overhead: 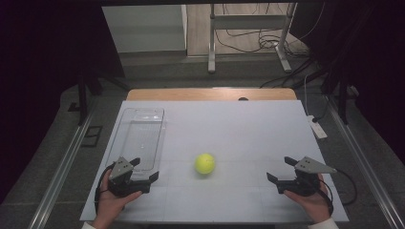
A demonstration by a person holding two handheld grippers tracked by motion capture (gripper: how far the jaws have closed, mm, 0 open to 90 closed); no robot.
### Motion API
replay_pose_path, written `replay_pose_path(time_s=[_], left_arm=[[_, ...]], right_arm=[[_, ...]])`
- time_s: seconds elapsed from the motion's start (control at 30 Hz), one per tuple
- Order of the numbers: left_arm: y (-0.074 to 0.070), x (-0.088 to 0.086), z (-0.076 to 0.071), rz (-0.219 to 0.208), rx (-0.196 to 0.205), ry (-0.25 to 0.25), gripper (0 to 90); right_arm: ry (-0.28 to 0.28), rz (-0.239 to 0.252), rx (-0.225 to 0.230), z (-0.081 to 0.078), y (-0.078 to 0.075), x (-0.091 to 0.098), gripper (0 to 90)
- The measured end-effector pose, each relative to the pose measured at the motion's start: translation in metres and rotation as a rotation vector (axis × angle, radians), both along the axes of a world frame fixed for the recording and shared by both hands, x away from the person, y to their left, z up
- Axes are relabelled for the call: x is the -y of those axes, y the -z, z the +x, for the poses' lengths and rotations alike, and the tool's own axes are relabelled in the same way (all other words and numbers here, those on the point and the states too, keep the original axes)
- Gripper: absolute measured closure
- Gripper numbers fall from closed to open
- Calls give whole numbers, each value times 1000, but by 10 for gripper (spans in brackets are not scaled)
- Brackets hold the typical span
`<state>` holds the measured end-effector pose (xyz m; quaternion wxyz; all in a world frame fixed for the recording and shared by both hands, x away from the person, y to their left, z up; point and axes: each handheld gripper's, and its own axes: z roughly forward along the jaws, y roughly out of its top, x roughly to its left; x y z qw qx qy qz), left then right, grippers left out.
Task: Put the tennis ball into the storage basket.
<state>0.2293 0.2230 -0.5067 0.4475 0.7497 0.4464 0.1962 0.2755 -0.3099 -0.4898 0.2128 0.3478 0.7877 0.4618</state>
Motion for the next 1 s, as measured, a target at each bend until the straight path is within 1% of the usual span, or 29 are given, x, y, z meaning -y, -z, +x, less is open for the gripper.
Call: replay_pose_path(time_s=[0.33, 0.57, 0.73, 1.0], left_arm=[[0, -1, -1, 5, 5, -3, 112], [0, -1, -1, 6, 9, -3, 113], [-1, 0, -1, 14, 16, -7, 114], [-2, 0, -1, 15, 16, -10, 113]], right_arm=[[7, -7, -1, 0, 1, 0, 94], [11, -13, -12, 1, 3, 0, 94], [11, -21, -14, 1, 4, 0, 94], [11, -17, -15, 1, 4, -1, 94]])
